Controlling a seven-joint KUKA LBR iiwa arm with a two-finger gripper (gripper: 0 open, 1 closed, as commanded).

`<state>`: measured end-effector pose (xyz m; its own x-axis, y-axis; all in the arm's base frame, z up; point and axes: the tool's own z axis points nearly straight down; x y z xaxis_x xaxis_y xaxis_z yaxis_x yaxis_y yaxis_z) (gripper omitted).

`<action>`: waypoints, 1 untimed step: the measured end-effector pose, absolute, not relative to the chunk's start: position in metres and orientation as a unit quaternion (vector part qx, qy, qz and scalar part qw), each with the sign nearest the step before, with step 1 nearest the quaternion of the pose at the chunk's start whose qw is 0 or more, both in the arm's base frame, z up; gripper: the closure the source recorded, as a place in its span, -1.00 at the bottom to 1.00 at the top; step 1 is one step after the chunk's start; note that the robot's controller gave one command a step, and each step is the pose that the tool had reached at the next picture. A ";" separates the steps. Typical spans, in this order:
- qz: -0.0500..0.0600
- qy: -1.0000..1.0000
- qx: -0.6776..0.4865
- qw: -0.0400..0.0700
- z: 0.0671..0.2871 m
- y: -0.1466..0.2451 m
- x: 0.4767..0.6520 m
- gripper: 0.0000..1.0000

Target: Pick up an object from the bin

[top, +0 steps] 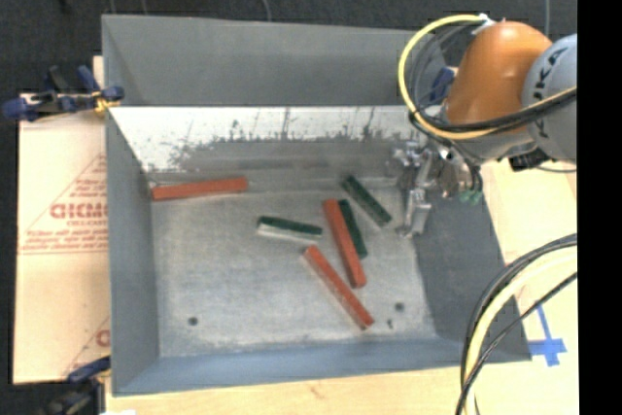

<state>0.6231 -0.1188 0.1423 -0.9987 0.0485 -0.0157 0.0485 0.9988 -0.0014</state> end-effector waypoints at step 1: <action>0.000 0.999 0.040 0.001 0.107 -0.119 0.627 -1.00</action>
Offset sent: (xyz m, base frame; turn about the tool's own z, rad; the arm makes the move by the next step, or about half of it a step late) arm 0.0055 -0.0137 -0.0310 0.1014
